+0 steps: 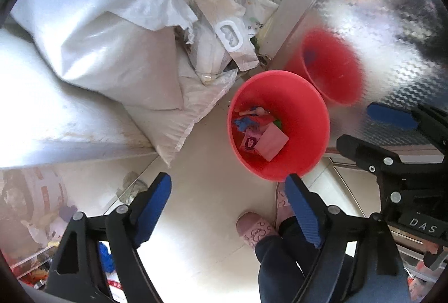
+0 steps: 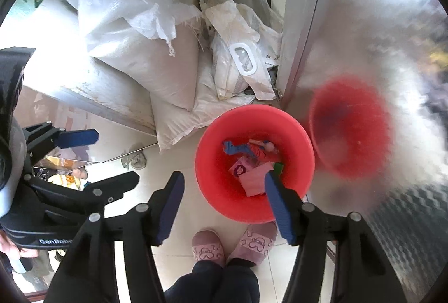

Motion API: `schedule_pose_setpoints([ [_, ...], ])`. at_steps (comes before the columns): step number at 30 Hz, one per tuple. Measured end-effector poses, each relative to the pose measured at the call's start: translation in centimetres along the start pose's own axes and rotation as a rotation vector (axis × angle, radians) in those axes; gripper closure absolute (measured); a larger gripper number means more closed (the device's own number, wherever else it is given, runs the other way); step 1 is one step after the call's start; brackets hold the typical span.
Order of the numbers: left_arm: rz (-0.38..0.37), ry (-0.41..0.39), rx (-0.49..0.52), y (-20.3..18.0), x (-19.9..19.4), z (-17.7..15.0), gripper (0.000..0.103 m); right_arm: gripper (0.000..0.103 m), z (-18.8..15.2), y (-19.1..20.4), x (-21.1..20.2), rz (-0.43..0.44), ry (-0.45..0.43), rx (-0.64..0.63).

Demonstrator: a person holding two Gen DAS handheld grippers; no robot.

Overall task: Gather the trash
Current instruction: 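Raise both tools back over the counter toward the remaining trash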

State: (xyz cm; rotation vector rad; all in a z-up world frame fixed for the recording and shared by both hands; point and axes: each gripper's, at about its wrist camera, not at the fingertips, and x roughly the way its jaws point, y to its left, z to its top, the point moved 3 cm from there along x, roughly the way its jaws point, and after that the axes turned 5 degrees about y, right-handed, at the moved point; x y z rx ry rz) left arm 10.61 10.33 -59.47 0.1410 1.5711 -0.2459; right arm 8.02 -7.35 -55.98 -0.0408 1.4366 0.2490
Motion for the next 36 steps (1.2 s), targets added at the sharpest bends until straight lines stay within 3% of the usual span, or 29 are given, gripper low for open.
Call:
schedule_pose_setpoints([
  [9, -0.021, -0.019, -0.083, 0.0, -8.6, -3.6, 0.021, 0.036, -1.3, 2.2, -7.7, -0.04, -0.019, -0.024],
  [25, -0.005, -0.194, -0.133, -0.7, -27.0, -6.5, 0.021, 0.036, -1.7, 6.3, -25.4, -0.132, -0.135, -0.057],
  [30, 0.025, -0.27, -0.102, -1.5, -32.3, -6.5, 0.021, 0.02, -1.5, 6.7, -29.9, -0.152, -0.204, -0.048],
  [36, 0.034, -0.336, -0.058, -2.4, -36.8, -5.5, 0.02, 0.014, -1.4, 6.2, -34.2, -0.188, -0.279, -0.004],
])
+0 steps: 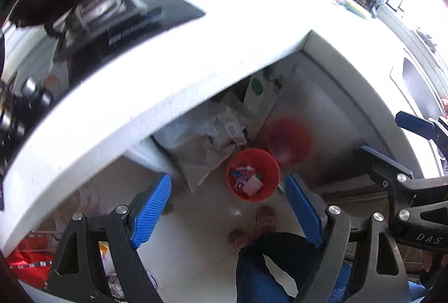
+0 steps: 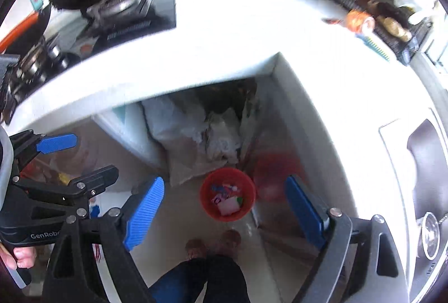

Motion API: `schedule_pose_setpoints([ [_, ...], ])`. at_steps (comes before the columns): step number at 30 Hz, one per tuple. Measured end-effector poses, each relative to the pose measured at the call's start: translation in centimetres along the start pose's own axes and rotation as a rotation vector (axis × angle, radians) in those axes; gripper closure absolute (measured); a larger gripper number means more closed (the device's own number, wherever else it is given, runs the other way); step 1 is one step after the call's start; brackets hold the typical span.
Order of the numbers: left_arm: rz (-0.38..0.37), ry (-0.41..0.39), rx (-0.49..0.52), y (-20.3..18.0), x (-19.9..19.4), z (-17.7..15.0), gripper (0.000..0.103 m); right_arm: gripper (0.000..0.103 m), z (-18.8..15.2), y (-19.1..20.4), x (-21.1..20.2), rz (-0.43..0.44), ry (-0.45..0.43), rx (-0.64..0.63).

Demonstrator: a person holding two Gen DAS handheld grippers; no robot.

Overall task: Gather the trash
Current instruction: 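Raise both tools back over the counter toward the remaining trash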

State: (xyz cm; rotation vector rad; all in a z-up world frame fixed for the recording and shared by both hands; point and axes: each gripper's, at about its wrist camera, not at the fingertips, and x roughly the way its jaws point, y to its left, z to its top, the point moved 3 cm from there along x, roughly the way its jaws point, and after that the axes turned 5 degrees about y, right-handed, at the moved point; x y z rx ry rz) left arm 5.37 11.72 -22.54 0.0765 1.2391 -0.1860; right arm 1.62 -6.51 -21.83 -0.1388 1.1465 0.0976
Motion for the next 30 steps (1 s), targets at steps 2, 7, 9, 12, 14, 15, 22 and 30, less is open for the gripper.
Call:
schedule_pose_setpoints([
  [2, 0.005, -0.012, 0.022, -0.5, -1.0, 0.9, 0.02, 0.012, 0.3, -0.7, -1.1, -0.031, -0.021, 0.016],
  [7, 0.009, -0.062, 0.066, -2.4, -3.2, 3.1, 0.02, 0.002, 0.9, -2.4, -2.7, -0.078, -0.051, 0.063],
  [9, 0.001, -0.083, 0.084, -3.1, -3.8, 4.1, 0.02, 0.001, 1.2, -3.2, -3.3, -0.086, -0.057, 0.077],
  [12, -0.008, -0.099, 0.111, -4.3, -4.0, 5.6, 0.02, 0.001, 1.9, -4.4, -3.7, -0.107, -0.06, 0.099],
  [14, -0.02, -0.1, 0.131, -5.1, -3.9, 6.6, 0.02, 0.001, 2.5, -5.3, -4.1, -0.114, -0.059, 0.116],
  [15, -0.025, -0.102, 0.14, -5.5, -3.9, 7.1, 0.02, 0.001, 2.6, -5.7, -4.2, -0.12, -0.063, 0.124],
  [22, -0.052, -0.093, 0.2, -7.9, -3.5, 11.6, 0.02, 0.001, 5.0, -9.2, -4.7, -0.134, -0.06, 0.185],
  [30, -0.061, -0.09, 0.257, -10.8, -1.7, 19.6, 0.02, 0.001, 9.4, -14.1, -3.6, -0.147, -0.072, 0.247],
])
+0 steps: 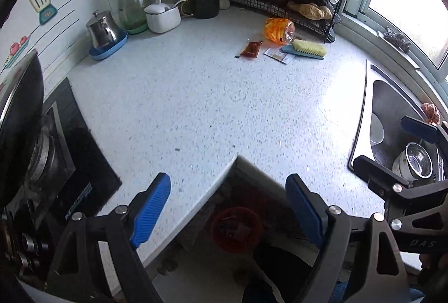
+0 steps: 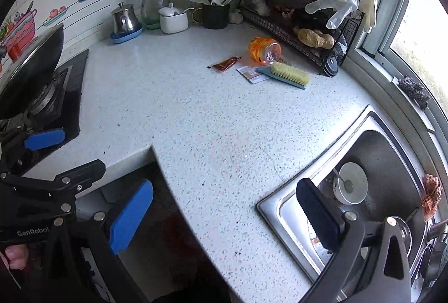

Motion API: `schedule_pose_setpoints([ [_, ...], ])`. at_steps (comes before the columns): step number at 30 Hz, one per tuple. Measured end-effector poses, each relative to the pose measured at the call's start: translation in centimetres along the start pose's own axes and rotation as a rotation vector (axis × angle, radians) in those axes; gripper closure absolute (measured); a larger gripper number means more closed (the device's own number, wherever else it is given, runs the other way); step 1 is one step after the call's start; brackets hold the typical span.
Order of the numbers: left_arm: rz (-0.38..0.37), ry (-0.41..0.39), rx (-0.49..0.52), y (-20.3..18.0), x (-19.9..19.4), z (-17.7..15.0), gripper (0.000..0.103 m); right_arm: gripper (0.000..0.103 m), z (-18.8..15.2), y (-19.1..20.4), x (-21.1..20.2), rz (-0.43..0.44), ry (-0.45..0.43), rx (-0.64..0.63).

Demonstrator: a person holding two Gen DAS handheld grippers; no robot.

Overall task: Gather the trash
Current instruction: 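Raise both tools back over the counter toward the remaining trash, then grasp the red sauce packet with the left gripper and lift it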

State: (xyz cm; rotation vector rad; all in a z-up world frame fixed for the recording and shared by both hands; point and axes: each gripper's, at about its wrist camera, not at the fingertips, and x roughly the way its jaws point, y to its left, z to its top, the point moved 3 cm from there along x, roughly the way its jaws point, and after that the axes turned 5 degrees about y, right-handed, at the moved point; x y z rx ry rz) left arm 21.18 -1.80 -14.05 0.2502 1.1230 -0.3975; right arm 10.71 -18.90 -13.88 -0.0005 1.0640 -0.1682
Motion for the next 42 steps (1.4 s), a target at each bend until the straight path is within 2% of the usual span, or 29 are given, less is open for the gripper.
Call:
schedule_pose_setpoints([
  [7, -0.01, 0.02, 0.015, -0.4, 3.2, 6.7, 0.02, 0.001, 4.9, -3.2, 2.8, 0.004, 0.013, 0.029],
  [14, -0.004, 0.036, 0.013, -1.0, 5.8, 11.8, 0.02, 0.001, 8.6, -5.4, 5.3, 0.013, 0.024, 0.018],
  [22, -0.031, 0.089, 0.096, -2.3, 9.6, 16.9, 0.02, 0.001, 11.6, -7.5, 7.8, 0.013, 0.061, 0.073],
  [29, -0.083, 0.131, 0.184, -2.7, 13.7, 21.0, 0.02, 0.001, 14.0, -8.8, 10.4, -0.029, 0.093, 0.135],
  [35, -0.127, 0.197, 0.235, -3.3, 17.7, 23.8, 0.02, 0.001, 15.8, -9.9, 13.5, -0.045, 0.135, 0.173],
  [42, -0.102, 0.231, 0.304, -3.8, 21.5, 25.2, 0.021, 0.001, 16.9, -11.4, 16.0, -0.062, 0.167, 0.173],
])
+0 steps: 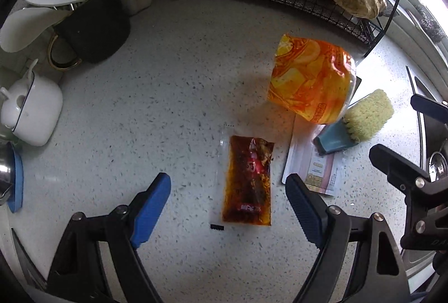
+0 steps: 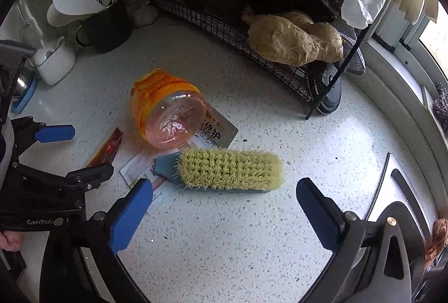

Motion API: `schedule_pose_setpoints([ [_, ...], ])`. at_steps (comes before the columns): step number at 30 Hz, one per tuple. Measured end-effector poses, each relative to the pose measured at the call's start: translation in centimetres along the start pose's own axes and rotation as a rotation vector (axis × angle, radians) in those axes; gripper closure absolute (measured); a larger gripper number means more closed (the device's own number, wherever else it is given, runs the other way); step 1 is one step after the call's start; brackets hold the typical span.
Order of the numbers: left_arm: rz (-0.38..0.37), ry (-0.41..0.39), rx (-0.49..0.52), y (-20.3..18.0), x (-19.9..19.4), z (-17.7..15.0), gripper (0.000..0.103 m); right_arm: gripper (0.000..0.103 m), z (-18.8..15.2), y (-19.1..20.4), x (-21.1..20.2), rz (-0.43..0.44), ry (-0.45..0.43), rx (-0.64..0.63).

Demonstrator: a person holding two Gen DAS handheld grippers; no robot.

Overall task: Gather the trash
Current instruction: 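Grasp the red sauce packet with the left gripper and lift it, then grasp the orange chip bag with the right gripper while the left gripper holds the packet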

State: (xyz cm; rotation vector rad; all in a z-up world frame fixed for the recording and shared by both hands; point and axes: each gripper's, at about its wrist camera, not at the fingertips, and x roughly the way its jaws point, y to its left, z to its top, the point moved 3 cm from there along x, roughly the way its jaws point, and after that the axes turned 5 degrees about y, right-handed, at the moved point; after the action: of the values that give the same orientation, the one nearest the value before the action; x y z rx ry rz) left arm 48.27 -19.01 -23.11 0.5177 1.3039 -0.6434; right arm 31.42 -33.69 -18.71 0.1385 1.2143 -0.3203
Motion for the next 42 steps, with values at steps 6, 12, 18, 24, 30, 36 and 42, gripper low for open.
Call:
schedule_pose_setpoints([
  [6, 0.001, -0.017, 0.001, 0.3, 0.6, 0.4, 0.044, 0.001, 0.5, -0.2, 0.6, 0.005, 0.004, 0.003],
  [12, -0.035, -0.03, -0.028, 1.0, -0.3, -0.3, 0.093, 0.001, 0.9, 1.4, -0.1, 0.029, -0.036, -0.06],
  [18, -0.045, -0.101, -0.134, 3.3, -2.8, -2.0, 0.094, 0.001, 2.1, 3.9, -0.9, 0.065, -0.079, -0.193],
  [24, -0.046, -0.141, -0.237, 5.4, -5.0, -3.2, 0.094, 0.001, 4.2, 6.5, -1.1, 0.095, -0.126, -0.34],
  [30, 0.015, -0.127, -0.298, 7.1, -4.8, -3.8, 0.094, 0.001, 5.8, 8.4, 1.0, 0.09, -0.104, -0.474],
  [36, 0.052, -0.093, -0.299, 6.6, -3.6, -4.0, 0.094, 0.012, 6.3, 9.4, 3.8, 0.139, -0.066, -0.523],
  [42, 0.089, -0.081, -0.343, 6.1, -3.8, -4.9, 0.094, 0.036, 5.9, 9.9, 3.6, 0.196, -0.094, -0.537],
])
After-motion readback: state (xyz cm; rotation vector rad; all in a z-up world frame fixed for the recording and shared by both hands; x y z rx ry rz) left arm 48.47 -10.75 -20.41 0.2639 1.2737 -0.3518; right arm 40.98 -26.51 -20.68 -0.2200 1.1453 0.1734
